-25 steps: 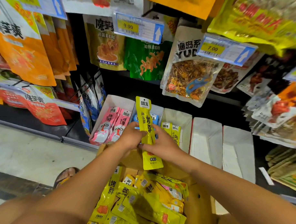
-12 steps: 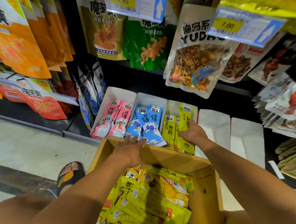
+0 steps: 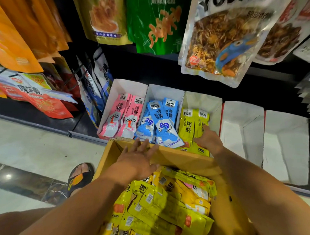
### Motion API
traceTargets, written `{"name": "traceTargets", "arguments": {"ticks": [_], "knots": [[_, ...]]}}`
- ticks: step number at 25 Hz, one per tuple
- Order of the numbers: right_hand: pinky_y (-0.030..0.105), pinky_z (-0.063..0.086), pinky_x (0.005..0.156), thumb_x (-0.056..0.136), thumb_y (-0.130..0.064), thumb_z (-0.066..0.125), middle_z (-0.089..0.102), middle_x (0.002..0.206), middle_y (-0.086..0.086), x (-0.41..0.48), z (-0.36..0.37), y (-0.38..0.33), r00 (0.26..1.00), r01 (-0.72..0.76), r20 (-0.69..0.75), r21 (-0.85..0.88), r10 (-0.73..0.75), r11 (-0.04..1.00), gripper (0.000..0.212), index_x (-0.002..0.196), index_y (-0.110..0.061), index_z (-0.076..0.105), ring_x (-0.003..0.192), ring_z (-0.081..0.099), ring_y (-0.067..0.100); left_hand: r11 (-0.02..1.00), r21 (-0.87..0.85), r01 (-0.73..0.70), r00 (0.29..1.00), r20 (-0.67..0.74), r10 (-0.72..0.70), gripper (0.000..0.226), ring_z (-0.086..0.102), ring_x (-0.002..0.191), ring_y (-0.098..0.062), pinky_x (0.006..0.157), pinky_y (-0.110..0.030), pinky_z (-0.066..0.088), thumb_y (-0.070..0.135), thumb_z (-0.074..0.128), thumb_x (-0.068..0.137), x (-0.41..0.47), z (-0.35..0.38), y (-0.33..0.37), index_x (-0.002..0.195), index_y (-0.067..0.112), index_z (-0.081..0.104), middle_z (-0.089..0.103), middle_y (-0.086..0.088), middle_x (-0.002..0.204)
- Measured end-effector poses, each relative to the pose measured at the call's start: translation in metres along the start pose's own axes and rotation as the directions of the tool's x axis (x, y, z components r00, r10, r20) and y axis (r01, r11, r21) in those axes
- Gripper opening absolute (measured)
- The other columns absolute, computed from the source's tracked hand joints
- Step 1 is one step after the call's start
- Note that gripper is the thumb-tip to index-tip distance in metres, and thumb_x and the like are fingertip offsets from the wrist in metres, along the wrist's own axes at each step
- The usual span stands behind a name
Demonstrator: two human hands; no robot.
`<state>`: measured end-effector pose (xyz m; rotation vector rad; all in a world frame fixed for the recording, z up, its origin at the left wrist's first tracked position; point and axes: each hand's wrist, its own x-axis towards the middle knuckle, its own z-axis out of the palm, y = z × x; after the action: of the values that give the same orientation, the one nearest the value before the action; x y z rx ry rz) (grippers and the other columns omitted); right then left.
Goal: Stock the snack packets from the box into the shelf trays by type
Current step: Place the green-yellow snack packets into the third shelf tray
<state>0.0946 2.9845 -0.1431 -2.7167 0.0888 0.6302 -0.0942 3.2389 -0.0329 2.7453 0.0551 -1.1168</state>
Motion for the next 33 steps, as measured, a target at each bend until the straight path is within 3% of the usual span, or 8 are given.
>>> {"name": "traceTargets", "arguments": {"ticks": [5, 8, 11, 15, 18, 22, 27, 33], "knots": [[0.042, 0.054, 0.091, 0.087, -0.025, 0.066, 0.059, 0.131, 0.014, 0.018, 0.014, 0.006, 0.996, -0.074, 0.063, 0.139, 0.066, 0.988, 0.071, 0.149, -0.019, 0.033, 0.108, 0.064, 0.037, 1.000, -0.009, 0.001, 1.000, -0.002, -0.001, 0.074, -0.030, 0.152, -0.025, 0.126, -0.057, -0.003, 0.066, 0.029, 0.102, 0.000, 0.001, 0.000, 0.156, 0.049, -0.019, -0.030, 0.010, 0.164], [0.042, 0.055, 0.092, 0.090, -0.011, 0.062, 0.063, 0.121, 0.021, 0.022, 0.014, 0.005, 0.978, -0.198, 0.103, 0.196, 0.181, 0.960, 0.017, 0.103, -0.005, 0.053, 0.109, 0.064, 0.037, 1.000, -0.019, 0.001, 1.000, -0.003, -0.001, 0.074, -0.029, 0.152, -0.025, 0.125, -0.057, -0.001, 0.065, 0.030, 0.103, -0.001, 0.000, 0.001, 0.157, 0.048, -0.018, -0.029, 0.009, 0.165], [0.032, 0.051, 0.080, 0.095, -0.012, 0.060, 0.064, 0.109, 0.019, 0.018, 0.013, -0.001, 0.967, -0.211, 0.182, 0.171, 0.180, 0.962, 0.025, 0.072, -0.009, 0.050, 0.109, 0.064, 0.036, 1.000, -0.015, 0.005, 1.000, -0.004, -0.005, 0.074, -0.029, 0.152, -0.026, 0.125, -0.057, 0.001, 0.065, 0.030, 0.103, -0.002, 0.000, 0.003, 0.157, 0.048, -0.018, -0.029, 0.009, 0.165], [0.040, 0.059, 0.073, 0.091, -0.016, 0.067, 0.070, 0.094, 0.017, 0.026, 0.017, 0.006, 0.964, -0.260, 0.147, 0.338, 0.222, 0.904, 0.019, 0.100, 0.001, 0.067, 0.086, 0.070, 0.032, 1.000, -0.018, 0.003, 1.000, 0.005, -0.003, 0.075, -0.029, 0.152, -0.027, 0.125, -0.058, 0.002, 0.064, 0.031, 0.103, -0.002, -0.001, 0.003, 0.157, 0.047, -0.018, -0.029, 0.008, 0.165], [0.032, 0.052, 0.061, 0.095, -0.014, 0.064, 0.063, 0.079, 0.010, 0.024, 0.015, 0.006, 0.958, -0.286, 0.143, 0.405, 0.249, 0.868, 0.008, 0.097, -0.007, 0.062, 0.068, 0.062, 0.023, 1.000, -0.029, 0.008, 1.000, 0.013, -0.008, 0.076, -0.030, 0.152, -0.026, 0.125, -0.057, 0.002, 0.064, 0.033, 0.102, -0.002, -0.002, 0.003, 0.157, 0.047, -0.018, -0.029, 0.008, 0.166], [0.045, 0.058, 0.084, 0.086, -0.010, 0.073, 0.067, 0.103, 0.016, 0.023, 0.013, -0.001, 0.957, -0.284, 0.081, 0.436, 0.277, 0.854, 0.033, 0.114, -0.005, 0.056, 0.091, 0.068, 0.036, 0.999, -0.031, 0.013, 1.000, 0.022, -0.013, 0.078, -0.031, 0.151, -0.026, 0.126, -0.057, 0.003, 0.065, 0.034, 0.102, -0.003, -0.003, 0.004, 0.157, 0.046, -0.018, -0.029, 0.008, 0.165], [0.040, 0.047, 0.084, 0.091, -0.006, 0.059, 0.048, 0.135, 0.025, 0.004, 0.003, -0.009, 0.957, -0.255, -0.078, 0.233, 0.279, 0.938, 0.053, 0.138, -0.001, 0.034, 0.121, 0.051, 0.043, 1.000, -0.024, 0.019, 0.999, 0.035, -0.018, 0.079, -0.032, 0.151, -0.027, 0.126, -0.058, 0.003, 0.064, 0.035, 0.102, -0.003, -0.002, 0.005, 0.157, 0.045, -0.020, -0.031, 0.007, 0.165], [0.047, 0.049, 0.091, 0.092, -0.008, 0.057, 0.042, 0.128, 0.021, -0.014, 0.012, -0.002, 0.984, -0.040, -0.176, -0.074, 0.027, 0.996, 0.039, 0.128, -0.003, 0.045, 0.115, 0.050, 0.043, 1.000, -0.018, 0.018, 0.999, 0.038, -0.017, 0.080, -0.032, 0.151, -0.028, 0.126, -0.059, 0.003, 0.063, 0.035, 0.102, -0.002, -0.002, 0.005, 0.157, 0.045, -0.020, -0.031, 0.007, 0.165]]}}
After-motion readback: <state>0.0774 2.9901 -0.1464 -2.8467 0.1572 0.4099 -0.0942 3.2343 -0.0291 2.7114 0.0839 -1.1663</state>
